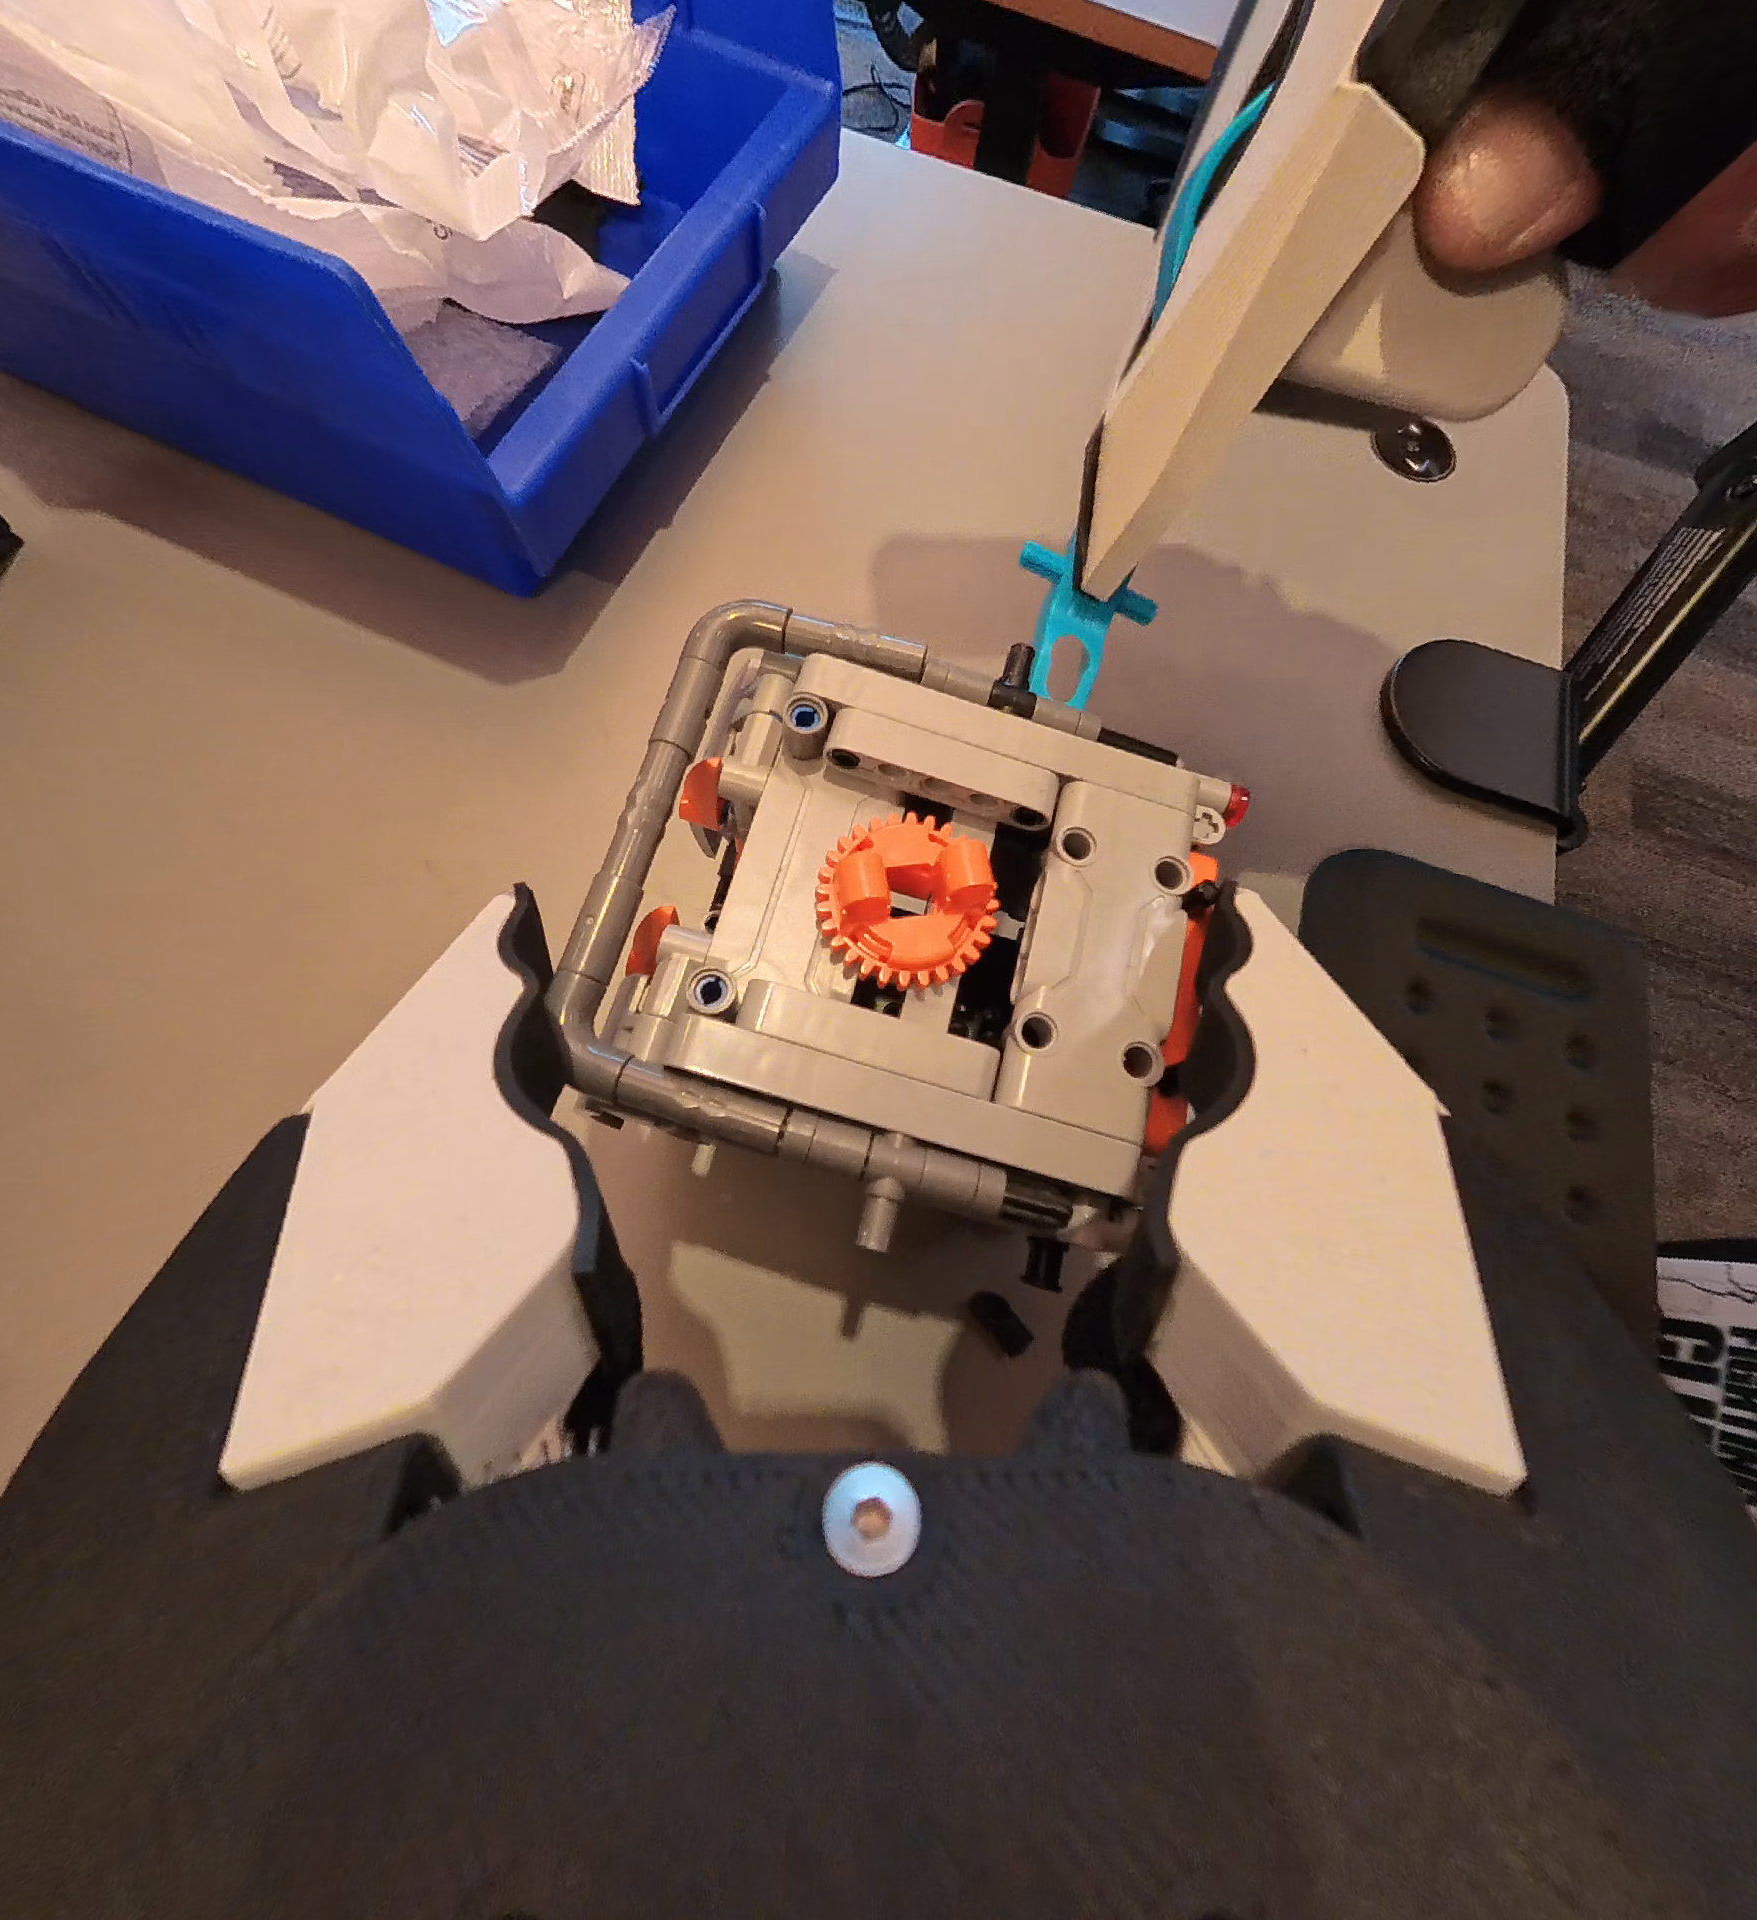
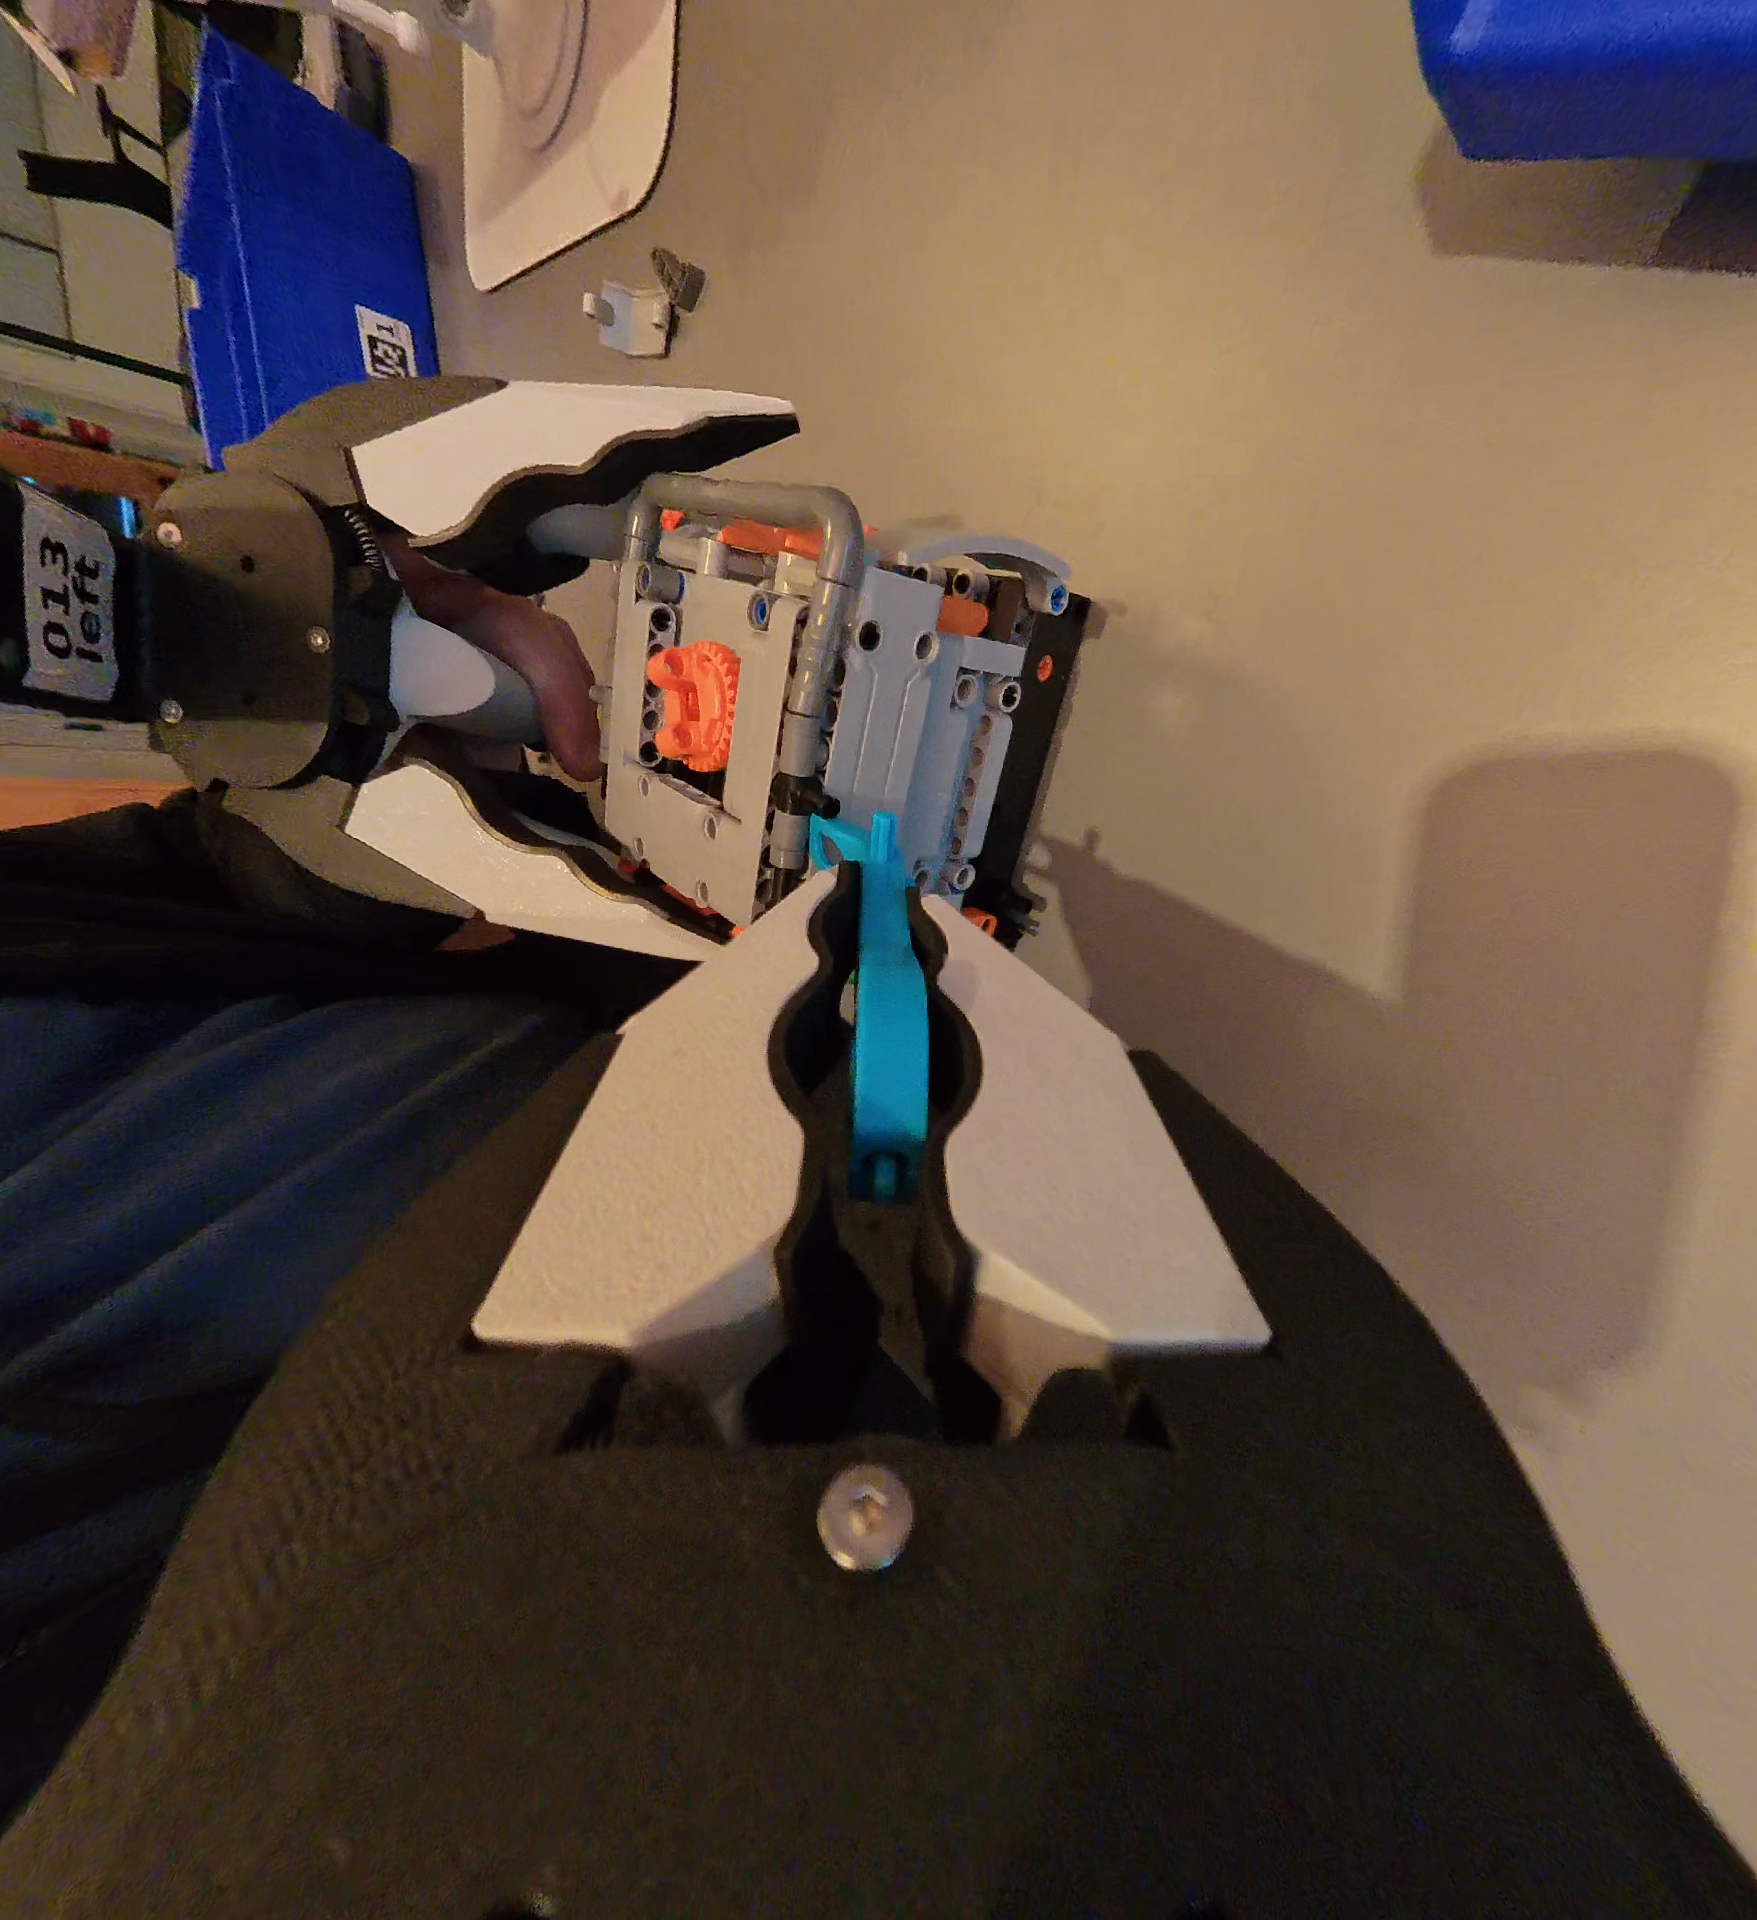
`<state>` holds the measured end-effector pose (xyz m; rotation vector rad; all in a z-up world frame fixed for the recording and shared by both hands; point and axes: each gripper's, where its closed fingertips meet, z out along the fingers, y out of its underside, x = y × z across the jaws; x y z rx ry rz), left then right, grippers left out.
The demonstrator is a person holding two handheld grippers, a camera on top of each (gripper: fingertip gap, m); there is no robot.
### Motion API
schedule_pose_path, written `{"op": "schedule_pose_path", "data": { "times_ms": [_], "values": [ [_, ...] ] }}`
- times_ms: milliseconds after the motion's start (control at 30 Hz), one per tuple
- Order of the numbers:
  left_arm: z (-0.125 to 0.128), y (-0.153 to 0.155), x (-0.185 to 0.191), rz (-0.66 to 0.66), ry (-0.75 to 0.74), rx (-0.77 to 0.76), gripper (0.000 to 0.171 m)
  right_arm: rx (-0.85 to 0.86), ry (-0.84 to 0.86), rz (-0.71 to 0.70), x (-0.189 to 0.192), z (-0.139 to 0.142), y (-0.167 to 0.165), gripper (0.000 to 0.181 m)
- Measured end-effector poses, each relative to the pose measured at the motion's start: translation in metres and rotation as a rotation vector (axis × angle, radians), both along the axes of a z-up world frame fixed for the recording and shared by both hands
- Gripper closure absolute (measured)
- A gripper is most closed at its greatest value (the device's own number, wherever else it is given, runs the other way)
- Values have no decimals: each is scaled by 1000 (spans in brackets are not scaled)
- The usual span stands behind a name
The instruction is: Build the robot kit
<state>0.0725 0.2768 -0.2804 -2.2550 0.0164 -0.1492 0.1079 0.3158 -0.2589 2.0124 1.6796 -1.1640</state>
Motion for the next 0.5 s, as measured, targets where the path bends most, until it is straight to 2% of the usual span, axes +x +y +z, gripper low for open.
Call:
{"op": "schedule_pose_path", "data": {
  "times_ms": [300, 500],
  "values": [
    [0, 0, -2, 12, 4, 15, 50, -253, -36, -73, 0, -5, -3, 177],
    [-1, -1, -3, 16, 2, 19, 49, -405, 17, -155, 0, -7, -6, 177]
  ]
}}
